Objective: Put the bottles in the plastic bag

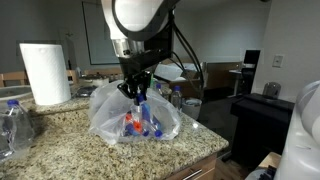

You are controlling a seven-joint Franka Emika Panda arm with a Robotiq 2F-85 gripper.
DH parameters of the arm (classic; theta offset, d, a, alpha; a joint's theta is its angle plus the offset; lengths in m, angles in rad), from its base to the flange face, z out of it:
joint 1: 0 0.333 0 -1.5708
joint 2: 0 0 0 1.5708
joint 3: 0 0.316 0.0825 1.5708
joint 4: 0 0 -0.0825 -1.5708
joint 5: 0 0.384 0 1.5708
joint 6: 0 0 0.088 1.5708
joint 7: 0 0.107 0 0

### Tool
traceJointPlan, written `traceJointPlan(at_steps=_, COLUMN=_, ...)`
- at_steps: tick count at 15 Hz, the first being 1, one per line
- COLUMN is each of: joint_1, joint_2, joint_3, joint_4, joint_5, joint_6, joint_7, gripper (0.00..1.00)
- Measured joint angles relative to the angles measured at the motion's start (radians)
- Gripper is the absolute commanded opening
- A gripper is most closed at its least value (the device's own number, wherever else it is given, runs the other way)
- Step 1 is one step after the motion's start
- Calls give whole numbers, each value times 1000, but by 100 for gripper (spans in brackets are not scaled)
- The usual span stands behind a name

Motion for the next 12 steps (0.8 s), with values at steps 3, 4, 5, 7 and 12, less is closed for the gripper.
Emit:
traceJointPlan(at_steps=3, joint_1=-7, joint_2=2, joint_3=17, joint_4=-50, joint_5=-185, joint_6=131, joint_7=138, gripper=11)
traceJointPlan(at_steps=4, joint_1=-12, joint_2=4, joint_3=21, joint_4=-66, joint_5=-258, joint_6=165, joint_7=191, gripper=11)
traceJointPlan(at_steps=5, joint_1=-20, joint_2=7, joint_3=27, joint_4=-82, joint_5=-337, joint_6=197, joint_7=250, gripper=11)
traceJointPlan(at_steps=7, joint_1=-37, joint_2=13, joint_3=32, joint_4=-107, joint_5=-510, joint_6=249, joint_7=382, gripper=11)
traceJointPlan(at_steps=12, joint_1=-57, joint_2=53, joint_3=20, joint_4=-127, joint_5=-854, joint_6=264, joint_7=636, gripper=11)
